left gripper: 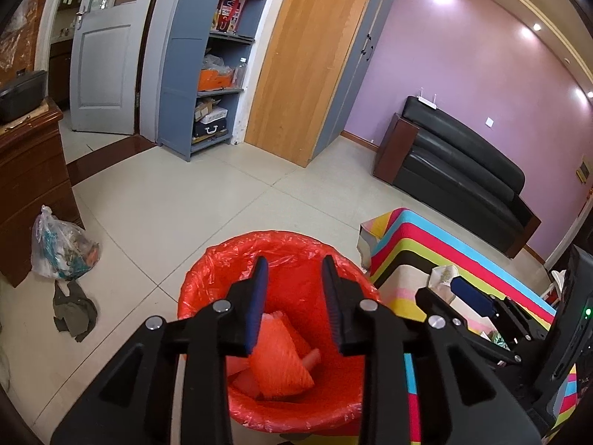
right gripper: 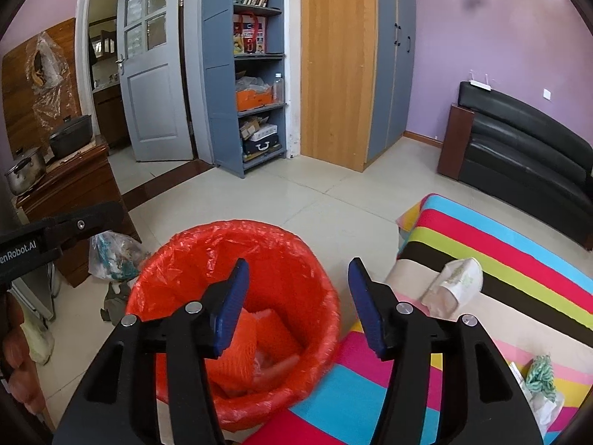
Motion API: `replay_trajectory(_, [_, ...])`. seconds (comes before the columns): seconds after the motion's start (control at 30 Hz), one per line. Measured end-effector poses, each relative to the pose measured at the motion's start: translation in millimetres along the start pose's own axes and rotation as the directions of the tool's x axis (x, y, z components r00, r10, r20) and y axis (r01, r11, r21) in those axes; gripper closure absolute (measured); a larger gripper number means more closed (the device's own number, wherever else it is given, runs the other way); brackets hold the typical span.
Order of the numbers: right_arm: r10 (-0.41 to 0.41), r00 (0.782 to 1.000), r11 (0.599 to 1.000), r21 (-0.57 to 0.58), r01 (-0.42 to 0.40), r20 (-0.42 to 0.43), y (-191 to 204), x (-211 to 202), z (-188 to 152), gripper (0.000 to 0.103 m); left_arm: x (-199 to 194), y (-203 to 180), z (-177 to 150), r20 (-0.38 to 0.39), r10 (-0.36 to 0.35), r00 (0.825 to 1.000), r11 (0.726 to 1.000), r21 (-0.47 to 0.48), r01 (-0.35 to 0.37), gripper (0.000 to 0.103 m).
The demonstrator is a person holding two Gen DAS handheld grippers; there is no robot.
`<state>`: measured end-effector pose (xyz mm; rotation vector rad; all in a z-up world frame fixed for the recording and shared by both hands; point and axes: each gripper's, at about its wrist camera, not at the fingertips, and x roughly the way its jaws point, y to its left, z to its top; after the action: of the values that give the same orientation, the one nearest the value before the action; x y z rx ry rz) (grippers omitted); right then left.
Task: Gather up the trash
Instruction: 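Carry both items to the red bin and open both tools over it, then move both open tools back over the remaining trash on the bed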
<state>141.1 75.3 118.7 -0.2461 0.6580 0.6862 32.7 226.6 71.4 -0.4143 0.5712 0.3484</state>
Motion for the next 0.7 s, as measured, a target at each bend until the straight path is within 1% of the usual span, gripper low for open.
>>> replay_trajectory(0.13, [-0.023,1.000,1.000,0.009,0.023,0.001,-14,-7,-6,0.049,2,-7,-1,0.005,-0.013,1.000,1.000,0.016,0.013,0.072])
replay_trajectory(0.27, [-0.052,0.999,0.998,0.024,0.052,-0.001,-34,-16,-13,0.049,5,-22,-4,0.009,-0.030,1.000,0.998,0.048,0.030,0.071])
replay_trajectory(0.4, [-0.089,0.996,0.995,0.043,0.089,0.000,-59,-29,-20,0.049,9,-38,-9,0.004,-0.043,0.999,0.996,0.082,0.043,0.068])
replay_trajectory(0.7, [-0.169,0.986,0.981,0.096,0.169,-0.004,-119,-56,-44,0.047,20,-66,-22,-0.016,-0.063,0.998,0.989,0.131,0.064,0.067])
